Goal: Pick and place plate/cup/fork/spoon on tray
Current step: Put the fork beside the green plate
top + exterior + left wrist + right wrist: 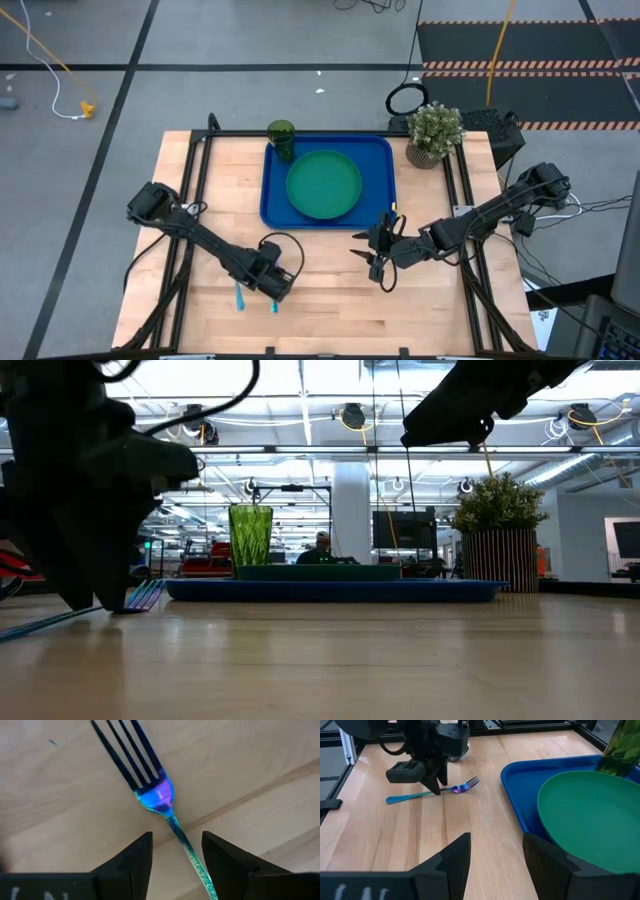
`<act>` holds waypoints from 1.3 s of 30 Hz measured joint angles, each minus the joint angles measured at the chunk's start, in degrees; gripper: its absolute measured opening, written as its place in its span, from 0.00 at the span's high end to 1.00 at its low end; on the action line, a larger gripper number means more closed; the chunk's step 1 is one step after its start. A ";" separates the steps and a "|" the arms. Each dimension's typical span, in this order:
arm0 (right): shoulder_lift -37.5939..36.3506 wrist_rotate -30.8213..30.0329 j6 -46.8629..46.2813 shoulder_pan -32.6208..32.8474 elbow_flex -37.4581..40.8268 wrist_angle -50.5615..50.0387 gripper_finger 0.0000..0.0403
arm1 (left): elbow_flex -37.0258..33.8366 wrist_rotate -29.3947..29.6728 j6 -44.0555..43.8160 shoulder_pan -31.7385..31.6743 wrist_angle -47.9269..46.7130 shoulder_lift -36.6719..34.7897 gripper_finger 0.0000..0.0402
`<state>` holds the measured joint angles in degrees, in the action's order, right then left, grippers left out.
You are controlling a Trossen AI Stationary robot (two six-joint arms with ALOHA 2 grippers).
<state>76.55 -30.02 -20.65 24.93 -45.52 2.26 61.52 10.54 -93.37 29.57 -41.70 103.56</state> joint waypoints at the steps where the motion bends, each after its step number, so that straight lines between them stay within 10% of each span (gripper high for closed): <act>1: 0.00 0.01 0.12 0.00 0.00 0.00 0.57 | 0.00 -0.42 0.10 -0.25 0.23 0.30 0.57; 21: 0.00 0.04 0.34 0.31 0.00 0.07 0.57 | 0.02 0.26 4.72 -1.84 2.80 1.29 0.59; 39: 0.00 0.07 2.04 1.49 0.00 4.15 0.57 | -0.04 -0.60 18.78 -2.35 3.00 1.35 0.97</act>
<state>76.55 -29.95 -18.61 26.41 -45.52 6.42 61.48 9.93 -74.59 27.22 -38.70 104.92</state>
